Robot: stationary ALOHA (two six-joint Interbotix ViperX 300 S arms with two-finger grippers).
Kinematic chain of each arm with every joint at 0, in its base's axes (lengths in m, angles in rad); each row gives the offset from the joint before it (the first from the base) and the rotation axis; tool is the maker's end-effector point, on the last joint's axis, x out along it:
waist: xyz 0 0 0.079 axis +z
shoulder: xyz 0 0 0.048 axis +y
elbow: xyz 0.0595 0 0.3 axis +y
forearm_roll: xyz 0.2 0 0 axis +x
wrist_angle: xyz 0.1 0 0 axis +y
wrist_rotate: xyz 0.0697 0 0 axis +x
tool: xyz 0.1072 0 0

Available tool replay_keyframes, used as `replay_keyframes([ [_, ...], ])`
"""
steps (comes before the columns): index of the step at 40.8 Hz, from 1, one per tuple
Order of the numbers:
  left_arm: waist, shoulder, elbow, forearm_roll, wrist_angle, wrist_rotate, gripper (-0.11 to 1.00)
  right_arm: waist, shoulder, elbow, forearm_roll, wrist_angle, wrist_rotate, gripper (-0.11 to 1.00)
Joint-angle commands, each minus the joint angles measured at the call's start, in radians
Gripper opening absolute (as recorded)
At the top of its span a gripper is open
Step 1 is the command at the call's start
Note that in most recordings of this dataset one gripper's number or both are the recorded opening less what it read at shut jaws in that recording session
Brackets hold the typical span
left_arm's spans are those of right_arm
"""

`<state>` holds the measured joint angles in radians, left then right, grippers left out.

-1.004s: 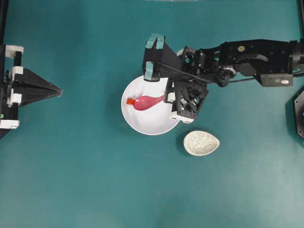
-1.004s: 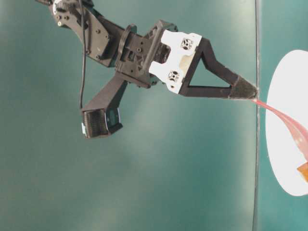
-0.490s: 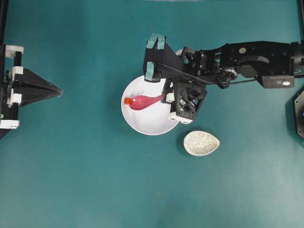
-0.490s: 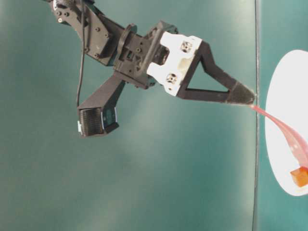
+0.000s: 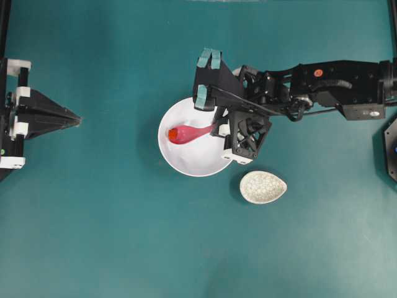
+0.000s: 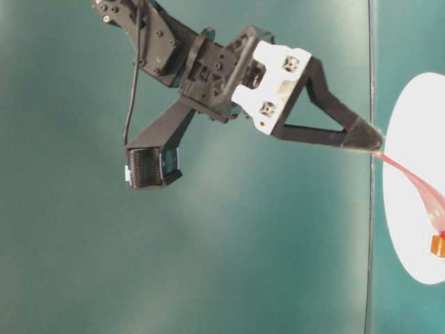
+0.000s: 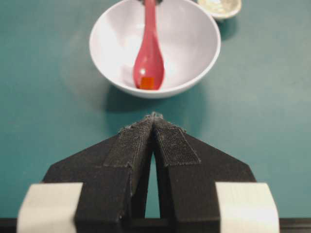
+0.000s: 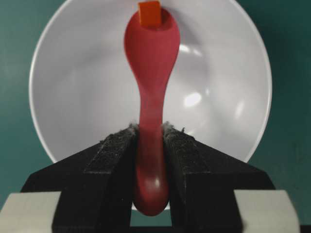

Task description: Grip the spoon and scoop the red block from the bowl with right arm.

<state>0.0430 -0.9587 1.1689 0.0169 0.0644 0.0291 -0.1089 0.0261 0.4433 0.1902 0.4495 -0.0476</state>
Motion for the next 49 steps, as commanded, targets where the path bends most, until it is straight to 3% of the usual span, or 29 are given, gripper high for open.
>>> replay_keyframes([
  [1, -0.002, 0.008, -0.028, 0.002, -0.003, -0.003, 0.00, 0.003, -0.032, 0.000, 0.003, -0.020, 0.002, 0.24],
  [13, -0.003, 0.008, -0.028, 0.002, -0.003, -0.003, 0.00, 0.011, -0.071, 0.071, 0.005, -0.098, 0.002, 0.24],
  [26, -0.003, 0.009, -0.028, 0.002, -0.003, -0.006, 0.00, 0.021, -0.132, 0.175, 0.038, -0.199, 0.003, 0.24],
  [49, -0.002, 0.008, -0.028, 0.000, 0.005, -0.009, 0.00, 0.051, -0.150, 0.264, 0.044, -0.364, 0.002, 0.24],
])
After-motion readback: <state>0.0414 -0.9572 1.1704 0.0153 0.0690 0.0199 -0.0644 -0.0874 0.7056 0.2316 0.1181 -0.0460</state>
